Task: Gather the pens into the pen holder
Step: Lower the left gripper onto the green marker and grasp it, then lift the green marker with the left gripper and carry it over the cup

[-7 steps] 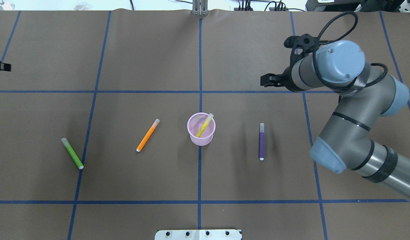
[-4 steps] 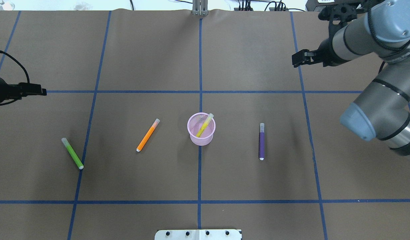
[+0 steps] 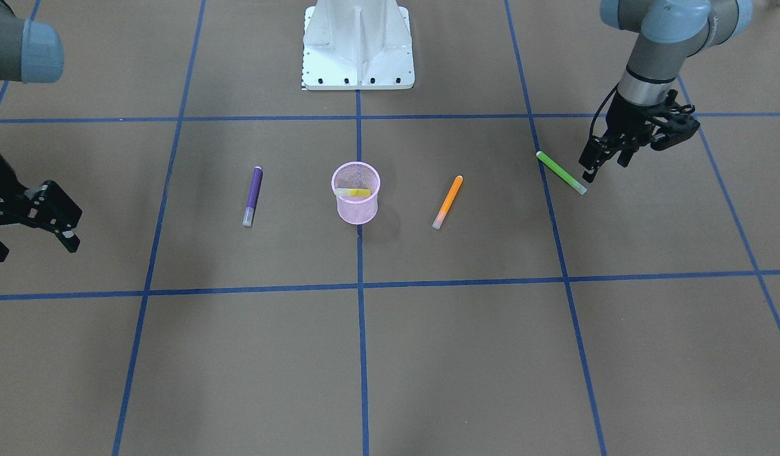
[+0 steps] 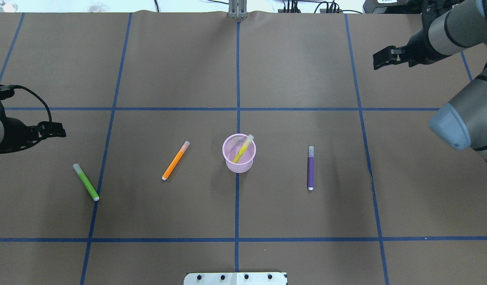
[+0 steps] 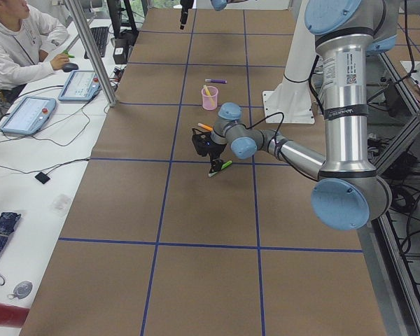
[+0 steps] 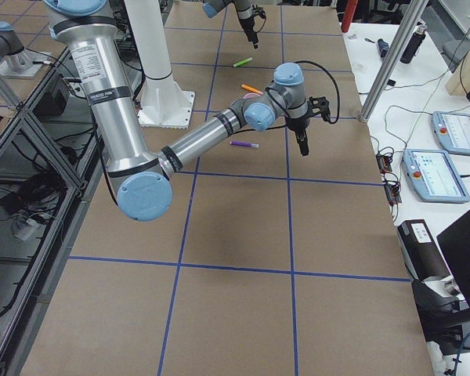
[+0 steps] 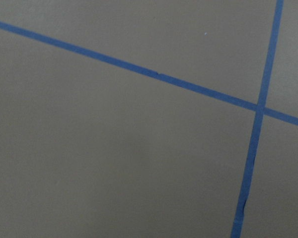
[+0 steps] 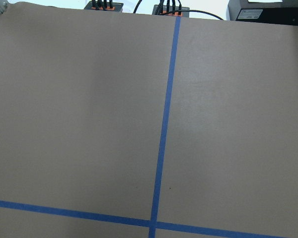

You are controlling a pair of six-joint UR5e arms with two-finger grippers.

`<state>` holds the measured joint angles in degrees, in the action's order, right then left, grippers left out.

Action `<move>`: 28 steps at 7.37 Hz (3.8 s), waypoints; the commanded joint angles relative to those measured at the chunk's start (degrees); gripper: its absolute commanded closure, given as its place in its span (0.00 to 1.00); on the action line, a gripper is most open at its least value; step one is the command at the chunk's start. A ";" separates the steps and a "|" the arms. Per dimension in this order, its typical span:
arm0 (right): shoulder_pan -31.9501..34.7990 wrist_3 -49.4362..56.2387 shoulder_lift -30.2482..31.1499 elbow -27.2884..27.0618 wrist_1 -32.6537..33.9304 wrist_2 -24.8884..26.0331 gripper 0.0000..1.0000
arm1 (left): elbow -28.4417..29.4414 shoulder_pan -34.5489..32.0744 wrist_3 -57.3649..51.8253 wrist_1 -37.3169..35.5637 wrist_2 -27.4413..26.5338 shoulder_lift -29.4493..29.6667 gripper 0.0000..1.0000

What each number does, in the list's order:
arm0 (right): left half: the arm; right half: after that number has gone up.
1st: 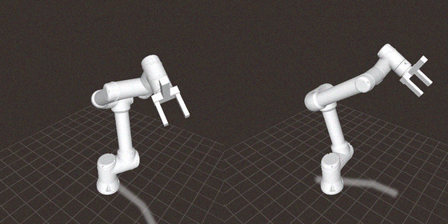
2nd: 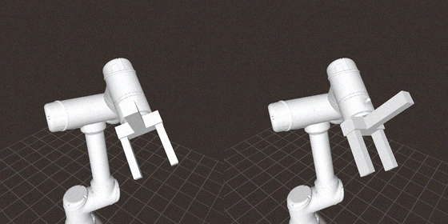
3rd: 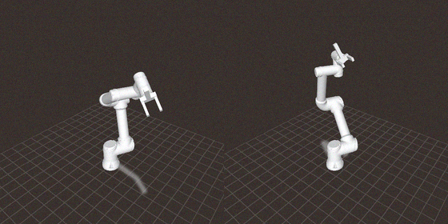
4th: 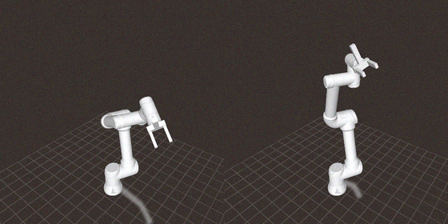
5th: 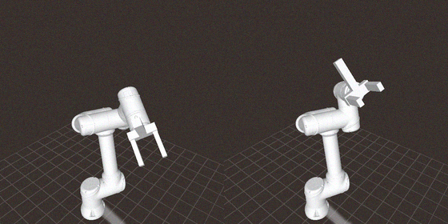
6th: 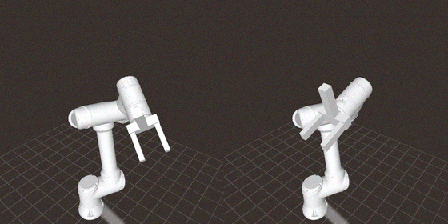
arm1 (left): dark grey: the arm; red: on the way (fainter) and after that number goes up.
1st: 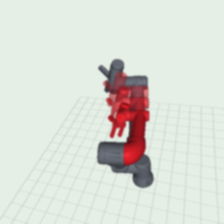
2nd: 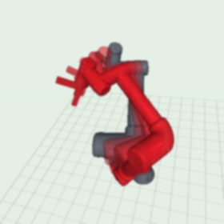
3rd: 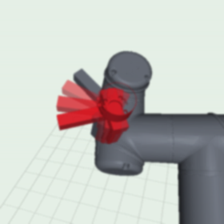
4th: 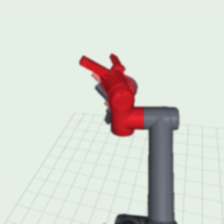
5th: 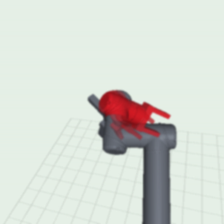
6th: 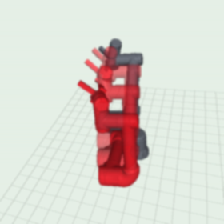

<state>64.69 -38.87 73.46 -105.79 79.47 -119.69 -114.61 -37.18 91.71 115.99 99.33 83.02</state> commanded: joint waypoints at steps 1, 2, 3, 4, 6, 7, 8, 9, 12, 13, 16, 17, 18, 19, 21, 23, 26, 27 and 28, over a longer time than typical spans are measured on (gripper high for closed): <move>3.24 4.49 1.94 0.14 -0.45 -3.44 0.01 | 0.26 3.34 6.29 -0.76 -2.20 0.56 0.00; 3.25 4.93 1.95 0.14 -0.54 -3.36 0.01 | 0.70 5.08 6.46 -1.29 -4.13 1.18 0.00; 3.25 5.37 2.04 0.05 -0.54 -3.27 0.01 | 2.36 5.71 6.90 -1.55 -5.36 1.53 0.00; 3.25 5.38 2.13 -0.03 -0.72 -3.10 0.01 | 4.20 5.98 7.51 -1.55 -5.55 2.67 0.01; 3.25 5.47 2.04 -0.12 -0.72 -3.01 0.01 | 5.98 7.91 9.87 -1.55 -6.25 4.42 0.23; 3.25 5.38 1.95 -0.12 -0.72 -2.92 0.01 | 6.06 8.09 10.32 -1.55 -6.08 4.87 0.63; 3.25 5.47 1.95 0.05 -0.72 -2.83 0.01 | 5.98 8.09 10.07 -1.55 -6.08 4.87 0.76; 3.16 5.38 1.95 0.05 -0.72 -2.74 0.01 | 6.06 8.09 9.72 -1.55 -6.08 4.87 0.77; 3.16 5.47 1.87 0.14 -0.72 -2.66 0.01 | 5.89 8.00 9.54 -1.73 -6.17 4.17 1.00; 3.16 5.38 1.87 0.14 -0.72 -2.74 0.01 | 5.11 7.91 9.54 -1.82 -6.17 4.00 1.00; 3.16 5.38 1.95 0.23 -0.63 -2.57 0.01 | -1.39 6.68 5.45 -1.64 -14.79 5.47 1.00; 3.16 5.20 2.04 0.23 -0.63 -2.48 0.01 | -1.41 6.86 -1.90 -1.56 -21.48 8.88 1.00; 3.16 5.12 2.22 0.23 -0.63 -1.52 0.00 | -1.41 7.03 -13.81 -1.38 -25.55 13.70 1.00; 3.16 4.77 2.22 0.14 -0.63 -1.17 0.00 | -0.97 7.38 -22.80 -1.29 -27.33 20.19 1.00; 3.16 4.59 2.30 0.14 -0.63 -1.07 0.00 | -0.44 11.13 -25.09 -0.25 -29.61 28.58 1.00; 3.16 4.59 2.22 0.23 -0.63 -1.07 0.00 | 1.39 15.37 -42.75 4.56 -38.06 34.81 1.00; 3.16 4.50 2.04 0.14 -0.63 -0.99 0.00 | 14.53 16.61 -56.24 17.62 -37.98 41.93 1.00; 3.07 4.50 1.78 0.23 -0.63 -0.99 0.00 | 20.68 16.79 -58.12 28.83 -37.29 42.83 1.00; 3.16 4.41 1.78 0.23 -0.63 -0.99 0.00 | 22.31 18.27 -58.40 32.60 -37.28 43.02 1.00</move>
<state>67.81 -34.38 75.33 -105.60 78.84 -120.68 -96.44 -20.12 34.96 141.09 61.82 125.13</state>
